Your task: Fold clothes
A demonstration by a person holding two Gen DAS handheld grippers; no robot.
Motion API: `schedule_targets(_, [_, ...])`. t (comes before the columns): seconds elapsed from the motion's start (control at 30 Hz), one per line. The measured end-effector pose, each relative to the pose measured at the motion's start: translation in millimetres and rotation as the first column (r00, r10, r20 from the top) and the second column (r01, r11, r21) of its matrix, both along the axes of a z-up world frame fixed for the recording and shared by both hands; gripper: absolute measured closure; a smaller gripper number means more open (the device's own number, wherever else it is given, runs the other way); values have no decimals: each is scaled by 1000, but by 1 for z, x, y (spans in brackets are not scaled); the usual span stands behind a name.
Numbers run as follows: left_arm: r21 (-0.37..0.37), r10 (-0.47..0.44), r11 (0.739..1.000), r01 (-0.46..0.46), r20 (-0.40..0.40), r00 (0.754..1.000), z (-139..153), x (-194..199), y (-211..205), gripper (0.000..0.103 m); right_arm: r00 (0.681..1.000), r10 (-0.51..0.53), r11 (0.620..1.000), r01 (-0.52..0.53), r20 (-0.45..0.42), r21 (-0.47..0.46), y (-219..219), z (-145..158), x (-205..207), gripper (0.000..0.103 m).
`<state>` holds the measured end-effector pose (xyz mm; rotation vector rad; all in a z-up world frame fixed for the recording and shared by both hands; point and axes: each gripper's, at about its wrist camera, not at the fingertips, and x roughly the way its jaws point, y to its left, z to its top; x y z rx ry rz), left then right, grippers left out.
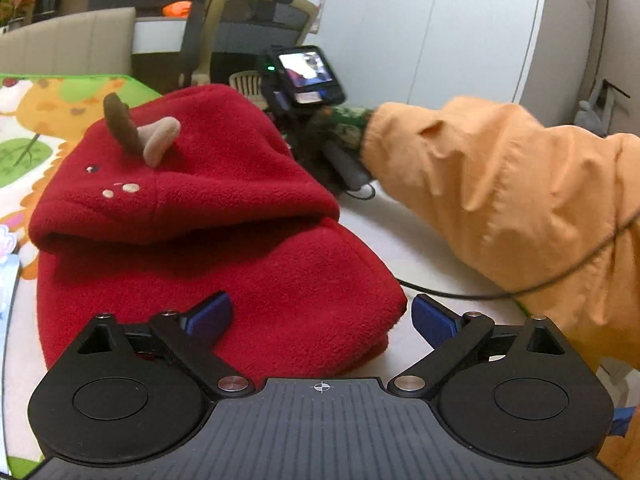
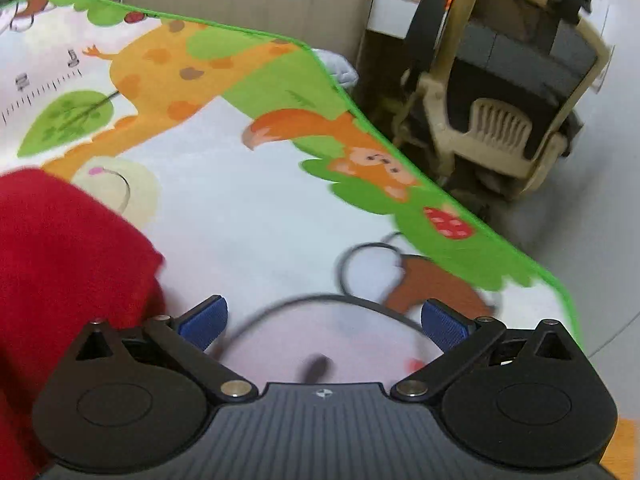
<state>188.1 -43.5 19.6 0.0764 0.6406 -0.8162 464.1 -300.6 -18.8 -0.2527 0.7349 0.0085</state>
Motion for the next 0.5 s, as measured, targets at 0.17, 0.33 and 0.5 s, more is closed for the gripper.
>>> schedule_targets(0.17, [-82,-21,996,19,-22,1000,14,-9,3,3,995,23,998,-17,100,-56,-1,27,-29,1])
schedule_targets(0.33, [-217,-146,964,153,51,988,49,-30,4,3,978,15,997,-31,210,70,-9,69,-63,1])
schedule_targets(0.5, [-86,-207,976,199,-95,974,10,-21,-43,3,968,50,984,-89,246,153,-2,93,-92,1])
